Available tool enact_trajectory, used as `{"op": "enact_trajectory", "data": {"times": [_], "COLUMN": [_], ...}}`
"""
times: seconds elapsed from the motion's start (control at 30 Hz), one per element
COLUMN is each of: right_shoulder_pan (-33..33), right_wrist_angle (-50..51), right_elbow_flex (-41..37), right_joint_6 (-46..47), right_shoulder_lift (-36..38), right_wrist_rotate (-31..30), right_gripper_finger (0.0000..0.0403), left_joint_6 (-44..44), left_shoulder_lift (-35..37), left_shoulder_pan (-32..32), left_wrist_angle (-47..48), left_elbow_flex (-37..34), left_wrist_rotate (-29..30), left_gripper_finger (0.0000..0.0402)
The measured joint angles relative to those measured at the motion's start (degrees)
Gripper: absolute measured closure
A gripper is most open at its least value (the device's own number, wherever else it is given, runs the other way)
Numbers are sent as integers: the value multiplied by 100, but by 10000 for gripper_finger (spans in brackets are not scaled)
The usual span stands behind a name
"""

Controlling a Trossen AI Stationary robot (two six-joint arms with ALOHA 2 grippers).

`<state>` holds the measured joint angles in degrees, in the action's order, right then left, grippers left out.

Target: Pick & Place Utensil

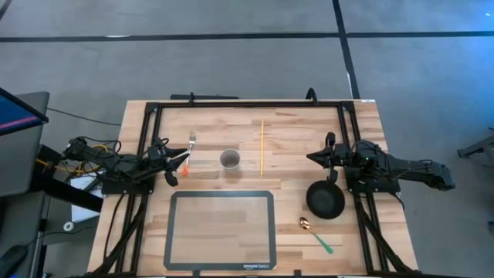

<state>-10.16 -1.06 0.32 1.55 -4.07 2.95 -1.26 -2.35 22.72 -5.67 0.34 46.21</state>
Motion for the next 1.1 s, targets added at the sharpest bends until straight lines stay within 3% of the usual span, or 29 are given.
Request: {"op": "enact_trajectory", "data": {"times": [0.77,1.1], "right_shoulder_pan": [1,-13], "right_wrist_angle": [0,-79], "right_elbow_flex": [0,-2], "right_joint_6": [-1,589], "right_shoulder_lift": [2,-1], "right_wrist_rotate": [2,-110], "right_gripper_finger": [403,403], "left_joint_6": [1,2], "left_shoulder_lift": [-2,0], "left_shoulder_pan": [-18,-968], "left_wrist_angle": [0,0], "left_elbow_flex": [1,0], "left_wrist_rotate": [-4,-2], "left_gripper_finger": [308,308]}}
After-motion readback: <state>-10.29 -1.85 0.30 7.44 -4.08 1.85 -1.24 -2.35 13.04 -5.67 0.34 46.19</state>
